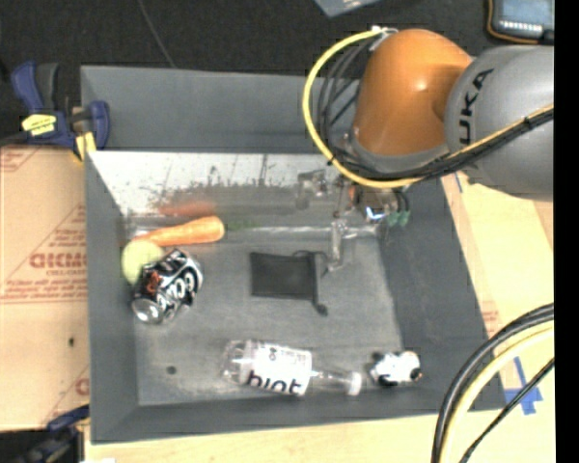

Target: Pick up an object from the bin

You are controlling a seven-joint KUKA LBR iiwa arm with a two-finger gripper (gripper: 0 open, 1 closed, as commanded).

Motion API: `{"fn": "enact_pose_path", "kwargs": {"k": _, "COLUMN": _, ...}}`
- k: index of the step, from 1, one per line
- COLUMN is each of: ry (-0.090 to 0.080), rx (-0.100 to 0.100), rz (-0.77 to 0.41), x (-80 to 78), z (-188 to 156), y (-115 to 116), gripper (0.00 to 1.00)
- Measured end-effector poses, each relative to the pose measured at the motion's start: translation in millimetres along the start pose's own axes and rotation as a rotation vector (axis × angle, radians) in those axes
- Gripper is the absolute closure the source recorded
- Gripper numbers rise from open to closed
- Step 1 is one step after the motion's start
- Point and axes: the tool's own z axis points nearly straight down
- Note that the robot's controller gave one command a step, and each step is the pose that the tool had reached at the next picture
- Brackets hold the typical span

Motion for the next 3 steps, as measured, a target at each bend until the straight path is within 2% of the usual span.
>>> {"fn": "enact_pose_path", "kwargs": {"k": 1, "ry": -0.008, "rx": -0.001, "rz": -0.009, "x": -6.3, "z": 61, "y": 31, "gripper": 0.00}}
{"fn": "enact_pose_path", "kwargs": {"k": 2, "ry": -0.007, "rx": -0.002, "rz": -0.006, "x": -9.9, "z": 109, "y": 37, "gripper": 0.00}}
{"fn": "enact_pose_path", "kwargs": {"k": 3, "ry": -0.012, "rx": -0.001, "rz": 0.027, "x": 0.3, "z": 127, "y": 22, "gripper": 1.00}}
